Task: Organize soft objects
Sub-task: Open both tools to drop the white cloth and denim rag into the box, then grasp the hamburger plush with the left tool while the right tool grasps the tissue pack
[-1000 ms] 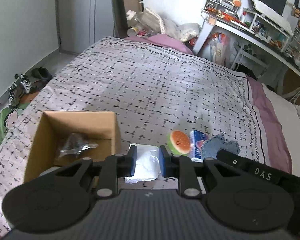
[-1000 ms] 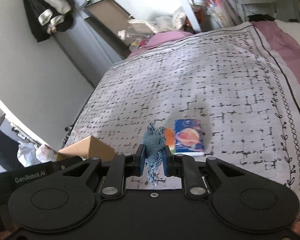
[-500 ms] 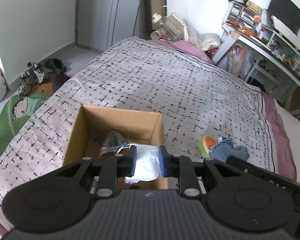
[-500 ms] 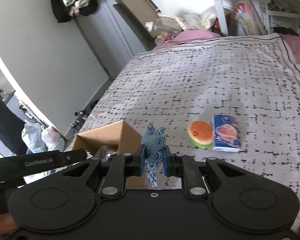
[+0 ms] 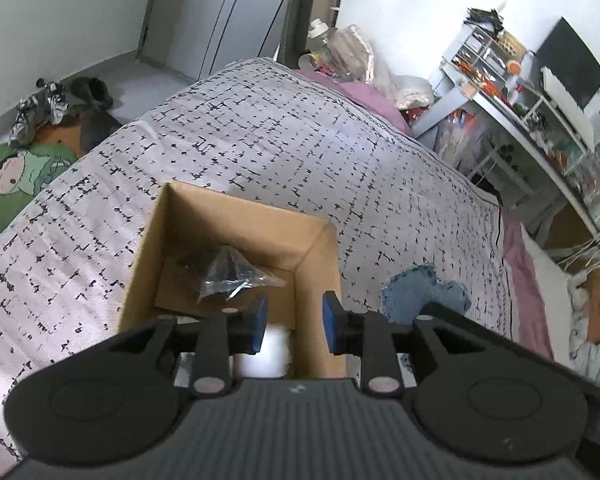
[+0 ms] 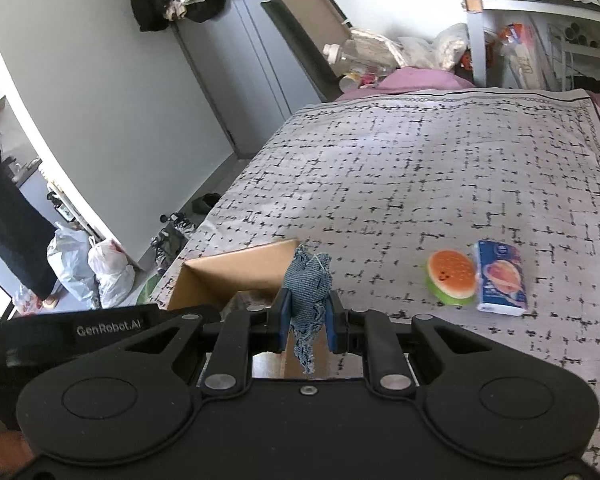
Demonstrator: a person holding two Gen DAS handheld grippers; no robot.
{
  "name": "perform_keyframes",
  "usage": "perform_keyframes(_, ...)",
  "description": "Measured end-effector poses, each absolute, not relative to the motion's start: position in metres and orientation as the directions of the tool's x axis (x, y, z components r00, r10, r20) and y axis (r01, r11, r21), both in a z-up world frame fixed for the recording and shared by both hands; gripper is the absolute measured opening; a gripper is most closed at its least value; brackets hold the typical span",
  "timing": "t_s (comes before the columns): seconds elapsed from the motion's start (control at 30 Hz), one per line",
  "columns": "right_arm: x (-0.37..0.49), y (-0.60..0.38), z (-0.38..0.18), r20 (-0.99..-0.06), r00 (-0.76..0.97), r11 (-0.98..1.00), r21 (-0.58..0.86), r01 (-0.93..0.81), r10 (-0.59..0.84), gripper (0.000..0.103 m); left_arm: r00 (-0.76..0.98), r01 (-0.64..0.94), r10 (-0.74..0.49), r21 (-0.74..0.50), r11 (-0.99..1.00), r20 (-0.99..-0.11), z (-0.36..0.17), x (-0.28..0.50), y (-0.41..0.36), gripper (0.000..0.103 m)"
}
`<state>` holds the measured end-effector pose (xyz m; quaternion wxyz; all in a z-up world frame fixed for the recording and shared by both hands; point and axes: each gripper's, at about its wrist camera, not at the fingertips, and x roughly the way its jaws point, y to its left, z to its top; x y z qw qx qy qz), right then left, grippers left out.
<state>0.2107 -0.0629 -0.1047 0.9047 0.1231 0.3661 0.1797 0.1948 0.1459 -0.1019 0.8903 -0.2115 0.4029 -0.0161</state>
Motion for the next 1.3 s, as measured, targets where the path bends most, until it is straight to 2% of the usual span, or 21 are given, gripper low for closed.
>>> perform_keyframes(0.3, 0.209, -0.034, -0.106, -0.617, 0.643, 0.89, 0.35, -0.293, 0.454, 0.021, 0.669, -0.194, -0.167, -0.386, 0.902, -0.724, -0.104, 0.189, 0.177, 0.028)
perform_keyframes(0.4, 0.208, -0.027, -0.107, -0.622, 0.629, 0.884, 0.352, -0.308, 0.467, 0.031, 0.663, -0.202, -0.161, -0.383, 0.901, -0.731, -0.106, 0.187, 0.182, 0.03)
perform_keyframes(0.47, 0.207, -0.027, -0.107, -0.631, 0.631, 0.892, 0.344, -0.293, 0.451, 0.056, 0.662, -0.206, -0.156, -0.377, 0.903, -0.733, -0.106, 0.185, 0.184, 0.035)
perform_keyframes(0.53, 0.206, -0.03, -0.106, -0.633, 0.644, 0.903, 0.331, -0.275, 0.429, 0.056, 0.659, -0.209, -0.149, -0.369, 0.906, -0.737, -0.105, 0.185, 0.185, 0.039)
perform_keyframes(0.67, 0.207, -0.045, -0.101, -0.634, 0.658, 0.911, 0.333, -0.242, 0.406, 0.056, 0.653, -0.217, -0.125, -0.342, 0.914, -0.747, -0.1, 0.184, 0.182, 0.054)
perform_keyframes(0.77, 0.206, -0.059, -0.1, -0.64, 0.666, 0.92, 0.329, -0.212, 0.382, 0.057, 0.654, -0.218, -0.117, -0.335, 0.917, -0.747, -0.095, 0.184, 0.178, 0.06)
perform_keyframes(0.97, 0.206, -0.088, -0.103, -0.662, 0.666, 0.932, 0.325, -0.158, 0.344, 0.057, 0.66, -0.202, -0.1, -0.304, 0.931, -0.744, -0.085, 0.184, 0.16, 0.067)
perform_keyframes(1.3, 0.212, -0.136, -0.109, -0.666, 0.68, 0.93, 0.362, -0.067, 0.308, 0.057, 0.657, -0.159, -0.103, -0.271, 0.949, -0.747, -0.073, 0.187, 0.115, 0.068)
